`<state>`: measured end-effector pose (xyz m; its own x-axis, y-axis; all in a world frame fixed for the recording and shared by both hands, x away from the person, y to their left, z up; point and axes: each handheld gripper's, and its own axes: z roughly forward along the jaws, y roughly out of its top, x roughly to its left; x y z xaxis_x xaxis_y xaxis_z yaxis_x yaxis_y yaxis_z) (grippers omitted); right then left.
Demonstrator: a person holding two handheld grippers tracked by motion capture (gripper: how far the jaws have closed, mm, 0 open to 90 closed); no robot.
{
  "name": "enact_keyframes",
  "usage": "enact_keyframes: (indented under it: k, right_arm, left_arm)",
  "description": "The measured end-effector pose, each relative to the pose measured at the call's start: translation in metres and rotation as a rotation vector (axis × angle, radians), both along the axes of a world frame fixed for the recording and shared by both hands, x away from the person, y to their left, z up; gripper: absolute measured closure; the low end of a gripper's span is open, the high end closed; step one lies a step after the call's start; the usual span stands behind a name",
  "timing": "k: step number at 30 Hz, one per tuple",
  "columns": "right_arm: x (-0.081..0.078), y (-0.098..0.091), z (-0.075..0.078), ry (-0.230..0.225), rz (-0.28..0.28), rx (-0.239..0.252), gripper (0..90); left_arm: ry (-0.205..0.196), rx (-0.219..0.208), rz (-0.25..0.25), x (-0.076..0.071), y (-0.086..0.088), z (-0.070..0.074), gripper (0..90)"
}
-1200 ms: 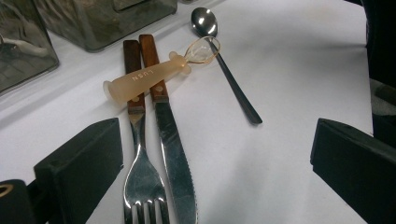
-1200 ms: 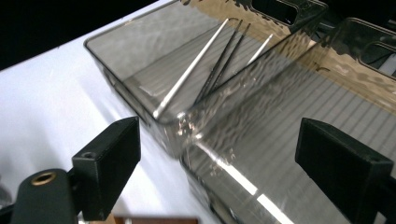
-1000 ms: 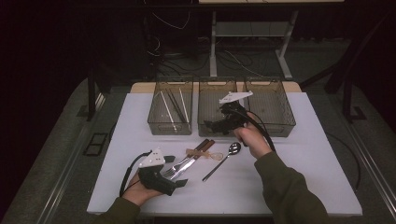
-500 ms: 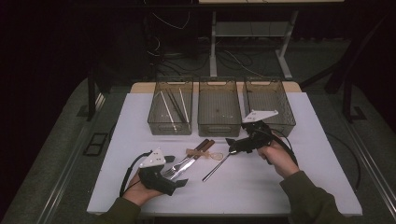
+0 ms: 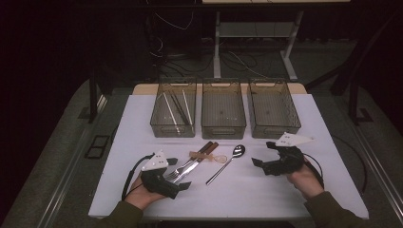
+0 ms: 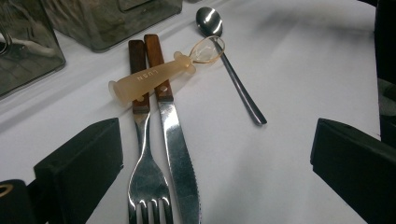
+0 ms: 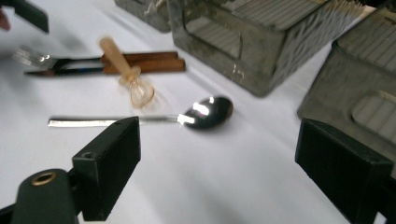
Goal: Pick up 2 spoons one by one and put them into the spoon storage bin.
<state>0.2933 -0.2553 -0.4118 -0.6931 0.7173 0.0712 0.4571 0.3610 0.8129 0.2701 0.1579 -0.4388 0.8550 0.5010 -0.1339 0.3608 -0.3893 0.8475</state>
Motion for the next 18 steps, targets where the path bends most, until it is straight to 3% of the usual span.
enact_keyframes:
  k: [5, 8, 13, 18]
  right_arm:
    - [-0.015, -0.017, -0.012, 0.038, -0.009, 0.019, 14.3]
    - [-0.022, -0.024, -0.019, 0.031, -0.010, 0.011, 14.3]
    - [-0.025, -0.037, -0.026, 0.044, -0.018, 0.050, 14.3]
    - [-0.022, -0.039, -0.030, 0.063, -0.030, 0.027, 14.4]
  left_arm:
    - [-0.003, 0.000, 0.006, 0.001, 0.000, 0.000, 1.0]
    - [-0.006, 0.002, 0.008, 0.001, 0.000, 0.000, 1.0]
    - [-0.006, -0.005, 0.017, 0.002, 0.002, 0.002, 0.9]
    - [-0.006, -0.005, 0.016, 0.005, 0.003, 0.006, 0.0]
